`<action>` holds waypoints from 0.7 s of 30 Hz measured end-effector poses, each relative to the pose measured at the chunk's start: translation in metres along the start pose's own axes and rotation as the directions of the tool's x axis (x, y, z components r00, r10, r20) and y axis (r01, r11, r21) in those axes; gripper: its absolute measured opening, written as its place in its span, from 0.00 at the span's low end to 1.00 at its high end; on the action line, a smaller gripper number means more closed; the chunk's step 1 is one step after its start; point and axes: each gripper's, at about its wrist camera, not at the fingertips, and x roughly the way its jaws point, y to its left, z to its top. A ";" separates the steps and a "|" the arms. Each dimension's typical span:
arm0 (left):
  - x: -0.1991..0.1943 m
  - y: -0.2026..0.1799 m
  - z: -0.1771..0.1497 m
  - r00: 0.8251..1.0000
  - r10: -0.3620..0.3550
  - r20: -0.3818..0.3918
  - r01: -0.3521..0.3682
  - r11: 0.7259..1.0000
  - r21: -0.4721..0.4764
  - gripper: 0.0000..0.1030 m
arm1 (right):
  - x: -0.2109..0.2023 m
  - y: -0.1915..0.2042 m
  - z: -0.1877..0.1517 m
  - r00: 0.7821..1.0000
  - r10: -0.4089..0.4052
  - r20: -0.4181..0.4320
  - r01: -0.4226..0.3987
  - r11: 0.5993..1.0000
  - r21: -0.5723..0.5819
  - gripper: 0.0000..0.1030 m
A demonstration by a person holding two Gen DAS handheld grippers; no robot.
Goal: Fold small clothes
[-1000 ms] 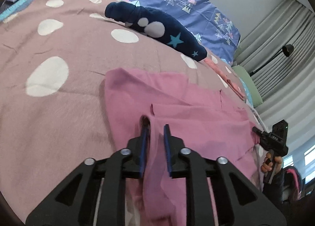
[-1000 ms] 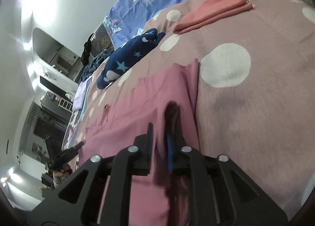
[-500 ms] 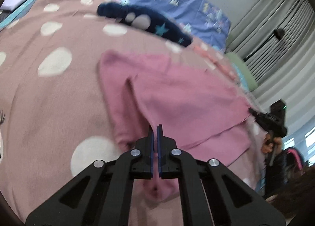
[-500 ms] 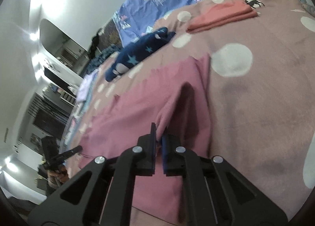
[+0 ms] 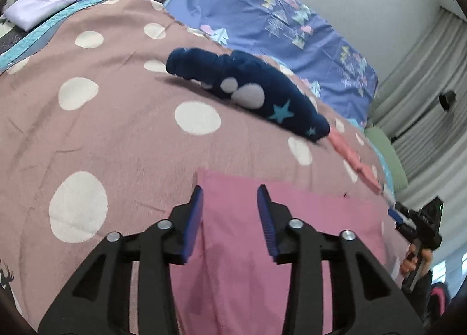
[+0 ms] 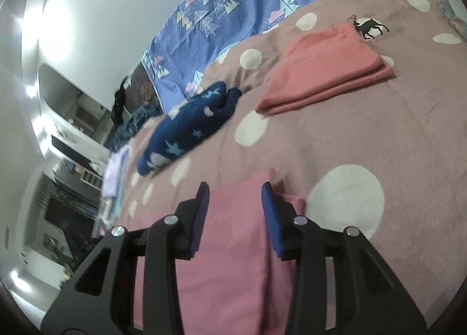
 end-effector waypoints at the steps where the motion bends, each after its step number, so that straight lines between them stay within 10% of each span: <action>1: 0.002 0.002 -0.004 1.000 0.001 -0.012 -0.001 1.000 0.011 0.41 | 0.003 -0.002 -0.003 1.000 -0.023 -0.011 0.023 1.000 -0.021 0.38; 8: 0.000 -0.007 -0.024 0.998 0.035 -0.043 -0.032 0.997 0.070 0.41 | 0.007 -0.003 -0.006 0.997 -0.073 -0.023 0.071 0.995 -0.076 0.37; 11: -0.003 -0.048 -0.042 0.998 0.002 -0.070 0.012 0.980 0.197 0.41 | 0.004 -0.007 -0.008 0.994 -0.101 -0.030 0.098 0.990 -0.098 0.16; 21: 0.025 -0.243 -0.156 0.936 -0.182 -0.300 0.326 0.770 0.549 0.41 | -0.050 -0.018 -0.057 0.988 -0.151 -0.015 0.144 0.967 -0.212 0.15</action>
